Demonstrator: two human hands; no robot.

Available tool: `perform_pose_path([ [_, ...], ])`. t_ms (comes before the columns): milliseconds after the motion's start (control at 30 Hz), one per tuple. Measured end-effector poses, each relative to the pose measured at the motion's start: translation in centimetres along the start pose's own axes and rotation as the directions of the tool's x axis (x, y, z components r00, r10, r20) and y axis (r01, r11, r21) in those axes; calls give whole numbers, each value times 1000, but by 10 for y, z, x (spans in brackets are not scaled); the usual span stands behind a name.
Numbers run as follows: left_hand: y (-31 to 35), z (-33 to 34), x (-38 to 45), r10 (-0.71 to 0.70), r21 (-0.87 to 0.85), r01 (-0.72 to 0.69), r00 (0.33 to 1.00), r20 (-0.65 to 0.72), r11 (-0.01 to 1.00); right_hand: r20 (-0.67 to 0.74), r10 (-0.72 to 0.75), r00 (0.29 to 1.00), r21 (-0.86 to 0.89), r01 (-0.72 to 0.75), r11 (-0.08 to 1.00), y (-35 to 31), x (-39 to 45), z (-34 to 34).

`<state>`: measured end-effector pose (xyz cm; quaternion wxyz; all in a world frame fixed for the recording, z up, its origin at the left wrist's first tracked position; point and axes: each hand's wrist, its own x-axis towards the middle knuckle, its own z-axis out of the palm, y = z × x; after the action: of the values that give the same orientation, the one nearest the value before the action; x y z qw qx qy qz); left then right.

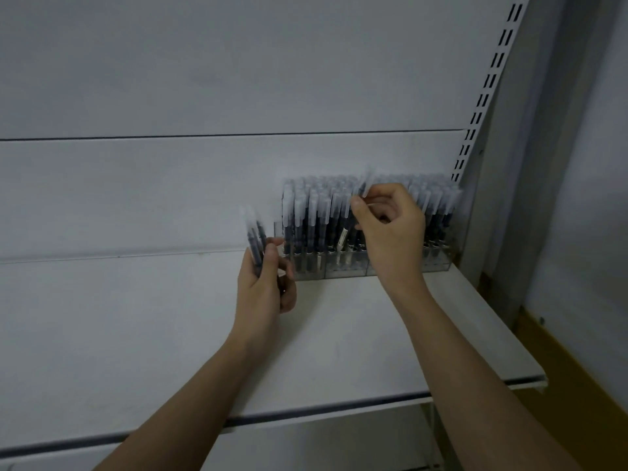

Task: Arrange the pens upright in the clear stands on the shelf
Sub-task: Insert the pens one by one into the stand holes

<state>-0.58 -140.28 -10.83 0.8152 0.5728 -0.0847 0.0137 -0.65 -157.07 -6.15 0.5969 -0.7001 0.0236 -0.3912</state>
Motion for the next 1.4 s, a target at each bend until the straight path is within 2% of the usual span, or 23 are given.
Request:
perform_pose_path([
  [267,5,3,-3,55,30,-55,998,11,998,35,10,999,-44,-8,999,-1,8,10],
  [400,6,4,-6,57,50,-61,996,74,997,79,-4,997,-146,15,989,4,4,14],
  [533,5,6,-9,14,103,-31,987,159,994,180,64,982,-289,-10,957,18,-7,17],
  [633,5,9,-12,-17,158,-17,976,216,987,189,82,979,-313,-19,949,22,-19,14],
  [767,5,10,-13,-90,213,33,959,267,976,132,82,988,-221,-52,974,21,-45,4],
  [933,6,11,-14,-166,328,38,913,372,944,347,283,894,35,-313,949,23,-67,-2],
  [1033,8,13,-17,-229,398,52,883,410,916,396,339,854,170,-431,886,21,-66,-3],
  [1400,2,12,-14,-218,363,59,884,414,930,316,340,886,173,-407,897,15,-64,-9],
])
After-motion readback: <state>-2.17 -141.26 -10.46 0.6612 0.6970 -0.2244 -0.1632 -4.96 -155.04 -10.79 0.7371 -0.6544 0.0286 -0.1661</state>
